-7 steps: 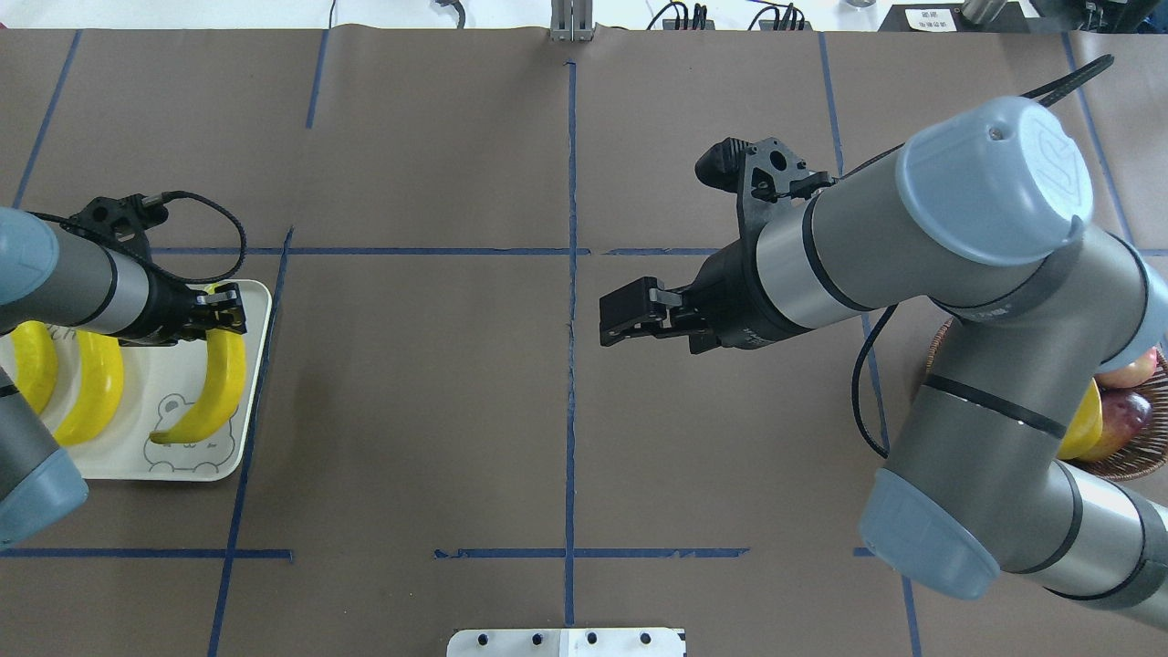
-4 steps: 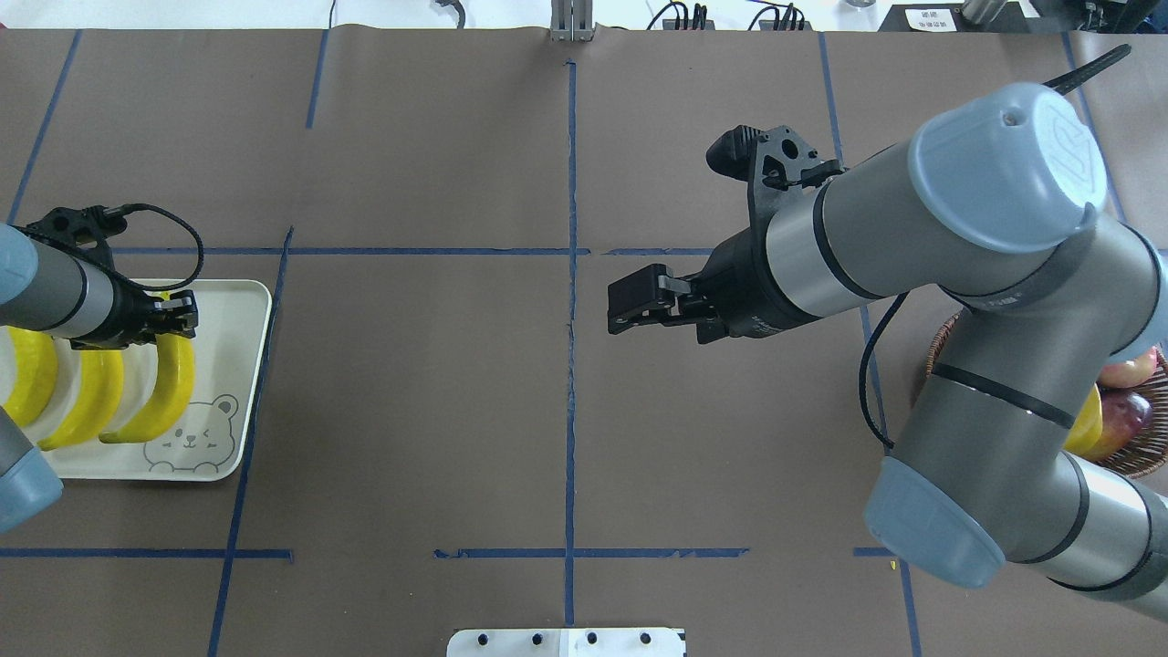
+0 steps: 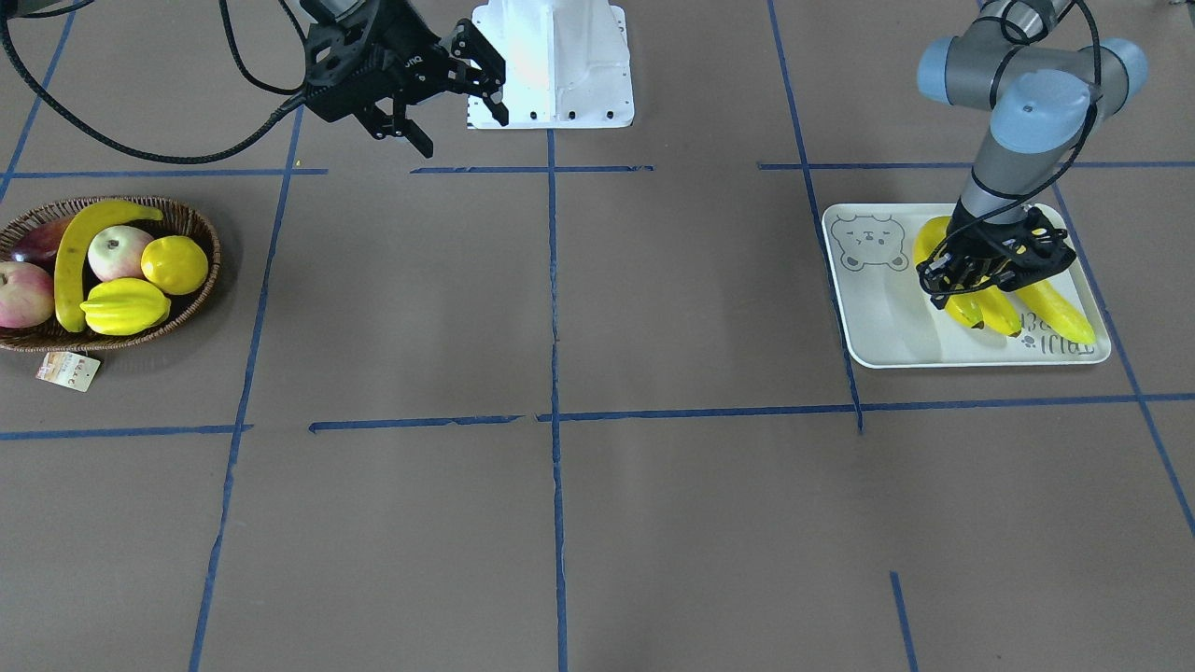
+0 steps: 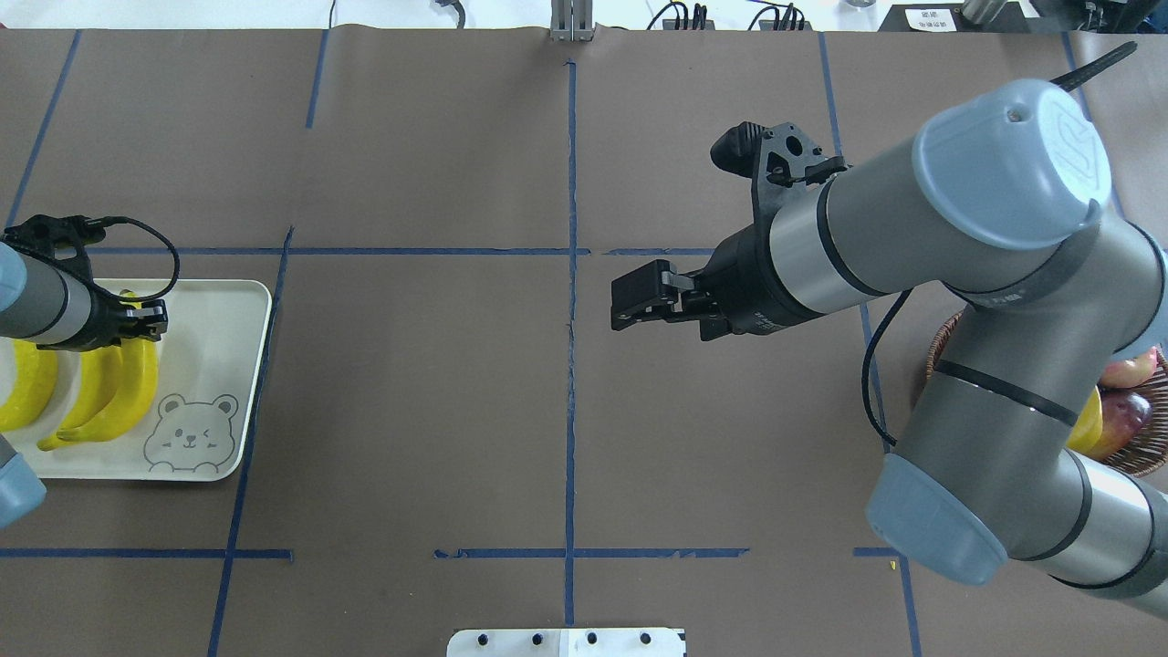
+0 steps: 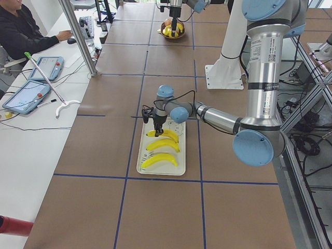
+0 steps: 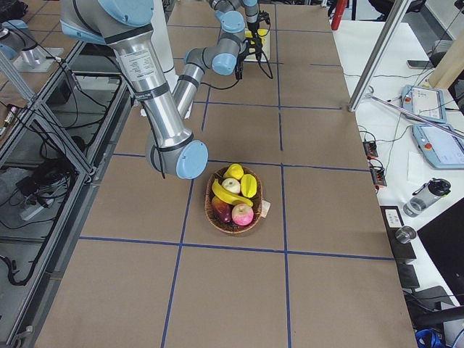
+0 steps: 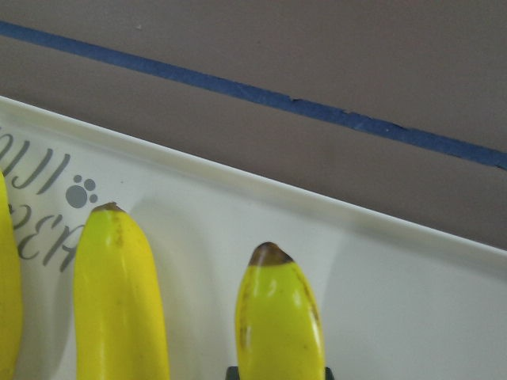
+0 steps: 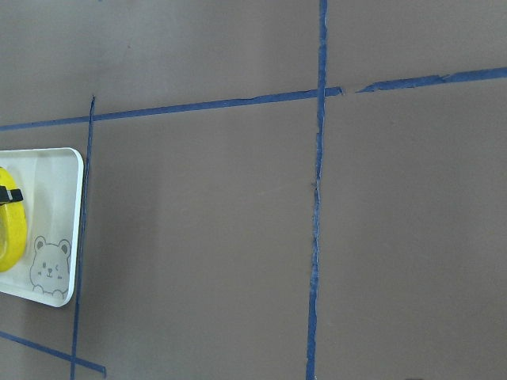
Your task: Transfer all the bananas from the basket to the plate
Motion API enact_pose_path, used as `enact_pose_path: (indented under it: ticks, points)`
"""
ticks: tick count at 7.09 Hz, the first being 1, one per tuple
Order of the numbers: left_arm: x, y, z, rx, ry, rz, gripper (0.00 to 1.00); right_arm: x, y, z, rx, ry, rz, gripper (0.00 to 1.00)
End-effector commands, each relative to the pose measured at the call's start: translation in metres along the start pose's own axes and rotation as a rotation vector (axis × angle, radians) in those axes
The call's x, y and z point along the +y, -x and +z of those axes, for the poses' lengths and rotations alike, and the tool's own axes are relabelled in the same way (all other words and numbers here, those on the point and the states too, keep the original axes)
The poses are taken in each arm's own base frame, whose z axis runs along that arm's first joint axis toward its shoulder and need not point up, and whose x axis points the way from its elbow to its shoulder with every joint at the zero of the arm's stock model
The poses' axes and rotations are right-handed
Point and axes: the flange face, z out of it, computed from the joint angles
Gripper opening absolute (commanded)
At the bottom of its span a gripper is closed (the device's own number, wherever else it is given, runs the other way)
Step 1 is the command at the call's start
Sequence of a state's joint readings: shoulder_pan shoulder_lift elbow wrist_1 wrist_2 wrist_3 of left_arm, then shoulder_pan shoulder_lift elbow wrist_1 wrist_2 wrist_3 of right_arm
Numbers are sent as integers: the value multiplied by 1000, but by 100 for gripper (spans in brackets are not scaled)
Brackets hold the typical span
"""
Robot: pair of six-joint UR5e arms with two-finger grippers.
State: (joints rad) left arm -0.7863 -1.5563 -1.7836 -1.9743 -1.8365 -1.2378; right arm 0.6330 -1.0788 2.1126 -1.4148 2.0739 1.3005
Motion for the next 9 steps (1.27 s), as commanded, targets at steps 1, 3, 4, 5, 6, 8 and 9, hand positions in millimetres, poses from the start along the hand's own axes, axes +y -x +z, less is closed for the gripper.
enact_pose_path:
  ticks: [1, 3, 4, 5, 6, 8, 9]
  points:
    - [0, -17, -14, 43, -3, 9, 99, -6, -8, -7, 8, -9, 12, 100]
    - [4, -65, -62, 173, 36, 11, 99, 10, -54, -27, 45, -12, 40, 100]
    - [7, -96, -88, 251, 85, -38, 99, 16, -85, -38, 84, -16, 66, 100]
    - [6, -126, -111, 306, 97, -87, 99, 20, -123, -58, 130, -38, 106, 100]
    - [3, -158, -131, 324, 103, -132, 99, 31, -171, -77, 197, -46, 121, 100]
    - [12, -214, -159, 347, 134, -199, 99, 53, -240, -110, 303, -13, 17, 100]
    - [21, -228, -161, 354, 145, -197, 99, 65, -281, -123, 303, 14, -15, 100]
